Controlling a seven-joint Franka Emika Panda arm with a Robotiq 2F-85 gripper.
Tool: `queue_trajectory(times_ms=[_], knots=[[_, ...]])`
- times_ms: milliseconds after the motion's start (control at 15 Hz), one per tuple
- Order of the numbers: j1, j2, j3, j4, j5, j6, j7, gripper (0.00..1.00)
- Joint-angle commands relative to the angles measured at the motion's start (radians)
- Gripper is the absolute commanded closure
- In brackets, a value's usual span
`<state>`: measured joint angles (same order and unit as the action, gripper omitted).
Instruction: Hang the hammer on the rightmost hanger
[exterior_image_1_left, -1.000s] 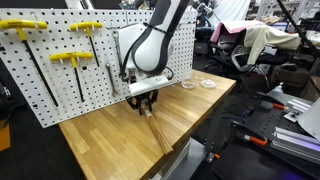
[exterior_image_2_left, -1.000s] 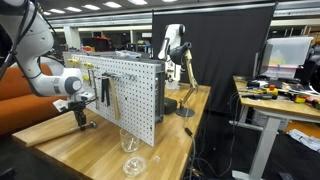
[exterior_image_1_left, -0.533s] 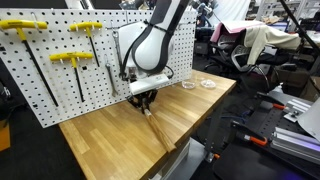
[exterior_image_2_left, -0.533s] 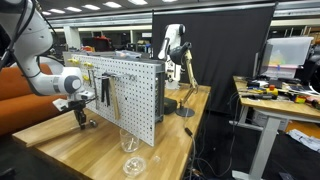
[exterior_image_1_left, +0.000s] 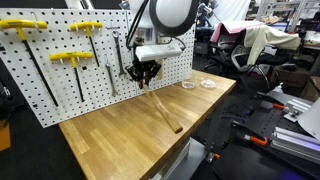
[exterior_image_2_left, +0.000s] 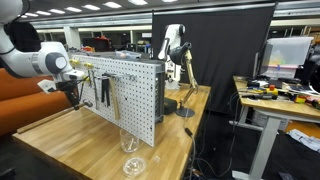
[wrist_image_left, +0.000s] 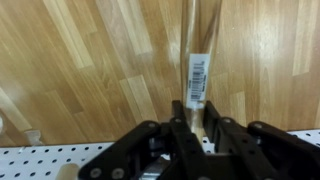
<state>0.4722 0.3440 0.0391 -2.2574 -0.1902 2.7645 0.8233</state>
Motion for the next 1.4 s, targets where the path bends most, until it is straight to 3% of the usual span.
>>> queue_trajectory(times_ms=[0,133,200,333,667,933,1000,1333], knots=[[0.025,-0.201,-0.035,-0.186,-0.125,0.031,0.06,0.94],[0.001,-0.296,-0.022,-0.256,-0.262,0.0,0.143,0.94],[0.032,-0.337,-0.061,-0.281,-0.34,-0.015,0.205,0.94],[0.008,-0.409,-0.061,-0.318,-0.483,-0.035,0.336,0.94],[-0.054,-0.537,-0.061,-0.329,-0.721,-0.101,0.631,0.94],[-0.089,-0.602,-0.047,-0.333,-0.887,-0.231,0.758,0.94],[-0.186,-0.61,0.046,-0.34,-0.886,-0.244,0.751,0.94],[-0.25,-0.637,0.112,-0.388,-0.89,-0.298,0.74,0.94]])
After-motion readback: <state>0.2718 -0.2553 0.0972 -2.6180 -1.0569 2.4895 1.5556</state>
